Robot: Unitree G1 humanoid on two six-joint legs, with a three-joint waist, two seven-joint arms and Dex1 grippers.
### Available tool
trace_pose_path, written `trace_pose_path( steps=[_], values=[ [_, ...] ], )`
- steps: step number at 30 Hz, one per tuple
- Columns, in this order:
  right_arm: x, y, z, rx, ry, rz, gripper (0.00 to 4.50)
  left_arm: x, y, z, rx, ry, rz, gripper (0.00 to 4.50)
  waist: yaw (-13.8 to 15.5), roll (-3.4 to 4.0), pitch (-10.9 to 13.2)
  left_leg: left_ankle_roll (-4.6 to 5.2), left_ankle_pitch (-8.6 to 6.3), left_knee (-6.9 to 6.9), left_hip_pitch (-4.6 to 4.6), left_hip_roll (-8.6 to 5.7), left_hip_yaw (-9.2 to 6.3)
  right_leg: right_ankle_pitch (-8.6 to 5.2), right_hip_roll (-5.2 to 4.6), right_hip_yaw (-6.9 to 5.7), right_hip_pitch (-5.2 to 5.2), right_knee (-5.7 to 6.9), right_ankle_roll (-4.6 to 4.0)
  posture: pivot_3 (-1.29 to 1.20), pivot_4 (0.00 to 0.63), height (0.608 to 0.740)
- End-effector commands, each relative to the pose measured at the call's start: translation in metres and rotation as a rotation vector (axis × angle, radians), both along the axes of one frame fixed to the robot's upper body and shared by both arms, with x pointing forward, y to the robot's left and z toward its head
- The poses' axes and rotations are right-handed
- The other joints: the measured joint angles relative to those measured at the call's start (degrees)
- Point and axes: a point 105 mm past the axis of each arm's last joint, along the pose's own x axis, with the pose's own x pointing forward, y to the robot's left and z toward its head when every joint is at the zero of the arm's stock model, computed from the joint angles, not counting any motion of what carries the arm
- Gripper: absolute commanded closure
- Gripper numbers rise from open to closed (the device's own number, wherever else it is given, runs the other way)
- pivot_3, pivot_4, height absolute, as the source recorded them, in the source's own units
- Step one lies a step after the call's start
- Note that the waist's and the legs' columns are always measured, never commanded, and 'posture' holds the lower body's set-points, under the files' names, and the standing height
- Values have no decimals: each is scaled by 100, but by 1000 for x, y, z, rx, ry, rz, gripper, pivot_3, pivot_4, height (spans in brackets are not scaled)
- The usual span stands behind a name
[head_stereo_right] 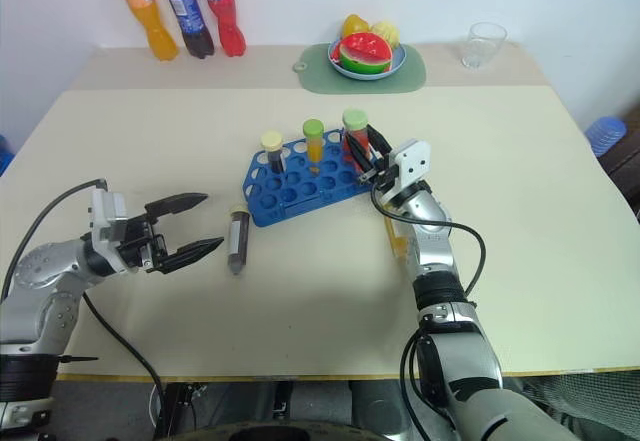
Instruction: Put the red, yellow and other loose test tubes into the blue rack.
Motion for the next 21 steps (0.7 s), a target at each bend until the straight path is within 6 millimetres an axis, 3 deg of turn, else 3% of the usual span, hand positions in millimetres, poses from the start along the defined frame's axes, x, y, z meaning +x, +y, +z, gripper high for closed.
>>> trace_pose_path(
  steps=[1,5,12,13,21],
  values=[
    [2,5,-2,3,-5,-5,3690,-3,-3,8,-13,-37,3,0,-3,0,0,0,0,0,0,0,0,0,0,0,0,0,0,0,150,740],
    [-1,5,-3,32,-14,24,3690,-2,-4,7,-21,-36,9,0,-7,0,0,-1,1,1,1,0,0,1,1,0,1,1,-1,0,150,740],
    [-7,-4,4,-24,-95,-17,261,0,-7,6,-33,-35,5,0,6,2,1,-1,1,-1,-2,0,0,1,1,0,-2,0,-1,0,150,740],
    [-8,-7,6,-45,-110,-22,29,0,-8,6,-34,-35,3,0,11,2,1,-1,1,0,-2,-1,0,1,-1,0,-2,0,-1,0,150,740],
    [-14,-32,17,-274,-140,-146,29,0,-12,1,-41,-31,-7,0,24,2,1,-1,1,0,-4,-6,0,0,-2,0,-2,-2,-1,0,150,740]
  ],
)
